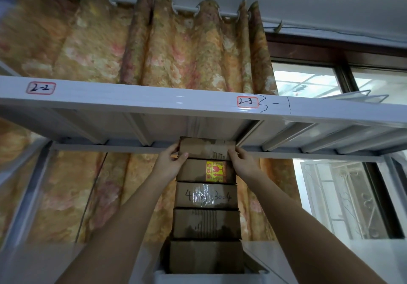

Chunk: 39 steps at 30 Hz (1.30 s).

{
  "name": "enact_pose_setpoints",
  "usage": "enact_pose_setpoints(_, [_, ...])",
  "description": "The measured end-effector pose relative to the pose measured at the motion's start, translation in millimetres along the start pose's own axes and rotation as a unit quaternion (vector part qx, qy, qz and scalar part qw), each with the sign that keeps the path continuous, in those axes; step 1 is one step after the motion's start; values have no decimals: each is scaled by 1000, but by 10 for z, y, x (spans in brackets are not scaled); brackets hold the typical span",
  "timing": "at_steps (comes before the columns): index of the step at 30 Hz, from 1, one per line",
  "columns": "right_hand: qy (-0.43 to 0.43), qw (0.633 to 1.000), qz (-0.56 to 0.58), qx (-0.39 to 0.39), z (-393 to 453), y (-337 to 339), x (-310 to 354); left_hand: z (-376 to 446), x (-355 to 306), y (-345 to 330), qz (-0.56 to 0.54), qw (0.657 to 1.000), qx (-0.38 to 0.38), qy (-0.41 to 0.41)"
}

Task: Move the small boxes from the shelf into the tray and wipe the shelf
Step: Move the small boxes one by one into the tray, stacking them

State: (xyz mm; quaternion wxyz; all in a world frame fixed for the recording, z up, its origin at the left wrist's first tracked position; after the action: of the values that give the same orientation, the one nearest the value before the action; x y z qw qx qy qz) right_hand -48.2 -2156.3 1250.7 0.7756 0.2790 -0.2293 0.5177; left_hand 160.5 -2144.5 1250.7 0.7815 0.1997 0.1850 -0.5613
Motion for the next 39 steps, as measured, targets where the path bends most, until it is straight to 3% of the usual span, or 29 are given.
enact_pose_setpoints(10, [-18, 1000, -19, 16, -72, -42, -86, -83, -19, -19, 15, 1000, 9, 8])
enact_pose_setpoints(15, [-74, 997, -27, 21, -172, -46, -135, -176, -35, -43, 32, 997, 37, 52])
enact_pose_setpoints(18, [-97, 992, -41, 73, -219, -113, -132, -229, -58, -108, 58, 991, 69, 100])
enact_pose_setpoints(27, [-113, 987, -61, 92, -225, -128, -136, -259, -91, -79, 99, 985, 28, 139])
enact_pose_setpoints(29, [-101, 991, -56, 66, -211, -75, -127, -290, -140, 18, 248, 965, -40, 80])
enact_pose_setpoints(31, [-89, 992, -79, 48, -214, -25, -128, -363, -324, 8, 391, 915, -89, -54])
enact_pose_setpoints(34, [-71, 983, -165, 29, -296, 83, -155, -495, -560, -294, 485, 842, -32, -235])
enact_pose_setpoints(36, [-78, 971, -224, 28, -384, 176, -192, -589, -630, -572, 526, 794, 9, -305])
enact_pose_setpoints(39, [-91, 919, -382, 41, -540, 346, -263, -739, -674, -1017, 523, 784, 84, -324])
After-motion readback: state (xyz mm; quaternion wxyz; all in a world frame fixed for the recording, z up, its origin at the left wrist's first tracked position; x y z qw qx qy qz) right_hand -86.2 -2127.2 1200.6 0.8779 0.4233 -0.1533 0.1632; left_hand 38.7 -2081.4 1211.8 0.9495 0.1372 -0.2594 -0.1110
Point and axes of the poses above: each hand's wrist, its own z-axis towards the middle knuckle, its own y-axis out of the back of the hand, x = y × z, the point moved 6 cm from there along z, towards the middle knuckle, and after that the axes turned 4 degrees about x, right-handed, at the moved point
